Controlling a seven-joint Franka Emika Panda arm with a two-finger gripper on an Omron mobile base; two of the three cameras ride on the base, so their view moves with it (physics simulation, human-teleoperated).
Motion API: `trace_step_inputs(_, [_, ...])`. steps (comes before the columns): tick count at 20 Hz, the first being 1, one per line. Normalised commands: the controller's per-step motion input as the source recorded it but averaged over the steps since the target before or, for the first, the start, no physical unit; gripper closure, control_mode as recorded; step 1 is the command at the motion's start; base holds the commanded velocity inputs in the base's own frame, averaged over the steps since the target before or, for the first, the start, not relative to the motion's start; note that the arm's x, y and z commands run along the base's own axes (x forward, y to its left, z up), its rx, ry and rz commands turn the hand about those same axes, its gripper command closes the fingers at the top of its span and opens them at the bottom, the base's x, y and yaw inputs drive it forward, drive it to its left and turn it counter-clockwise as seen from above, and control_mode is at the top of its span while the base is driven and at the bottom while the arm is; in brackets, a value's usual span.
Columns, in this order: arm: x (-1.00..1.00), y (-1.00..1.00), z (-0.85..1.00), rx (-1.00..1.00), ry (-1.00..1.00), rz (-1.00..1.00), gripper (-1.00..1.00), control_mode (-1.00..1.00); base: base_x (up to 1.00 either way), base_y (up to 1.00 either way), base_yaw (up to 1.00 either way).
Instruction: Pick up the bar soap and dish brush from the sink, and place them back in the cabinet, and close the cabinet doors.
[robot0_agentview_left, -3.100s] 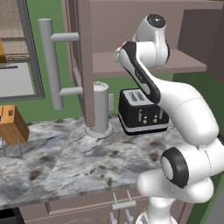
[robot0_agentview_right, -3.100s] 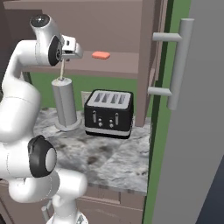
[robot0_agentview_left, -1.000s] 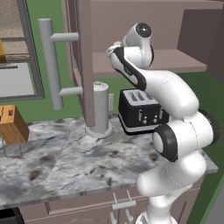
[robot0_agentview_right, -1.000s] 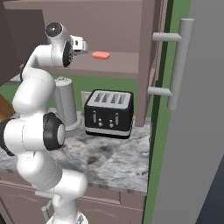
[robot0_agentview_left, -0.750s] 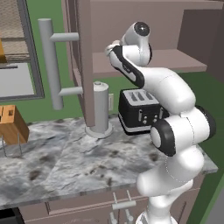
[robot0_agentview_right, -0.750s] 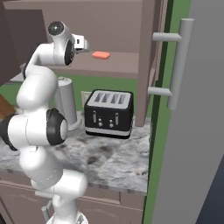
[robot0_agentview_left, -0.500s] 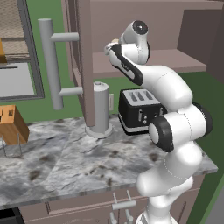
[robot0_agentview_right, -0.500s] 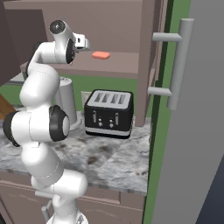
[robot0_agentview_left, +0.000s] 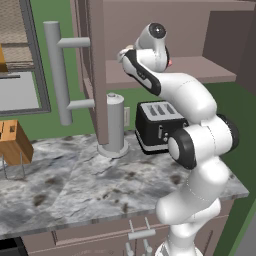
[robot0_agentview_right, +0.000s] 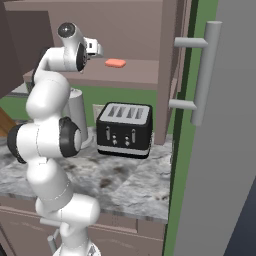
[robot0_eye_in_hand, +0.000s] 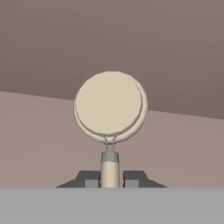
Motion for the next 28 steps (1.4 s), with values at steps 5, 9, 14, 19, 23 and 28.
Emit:
trace_step_inputs(5, [0.03, 0.03, -0.14, 0.00, 0.00, 0.00, 1.00, -1.00, 0.00, 0.00, 0.00])
trace_step_inputs(9, [0.00, 0.01, -0.16, 0.00, 0.00, 0.00, 1.00, -1.00, 0.00, 0.00, 0.00])
trace_step_inputs(14, [0.00, 0.00, -0.12, 0.00, 0.00, 0.00, 1.00, -1.00, 0.00, 0.00, 0.00])
trace_step_inputs(19, [0.00, 0.00, -0.08, 0.00, 0.00, 0.00, -1.00, -1.00, 0.00, 0.00, 0.00])
trace_step_inputs(23, [0.00, 0.00, -0.01, 0.00, 0.00, 0.00, -1.00, -1.00, 0.00, 0.00, 0.00])
trace_step_inputs(28, [0.00, 0.00, 0.00, 0.00, 0.00, 0.00, -1.00, -1.00, 0.00, 0.00, 0.00])
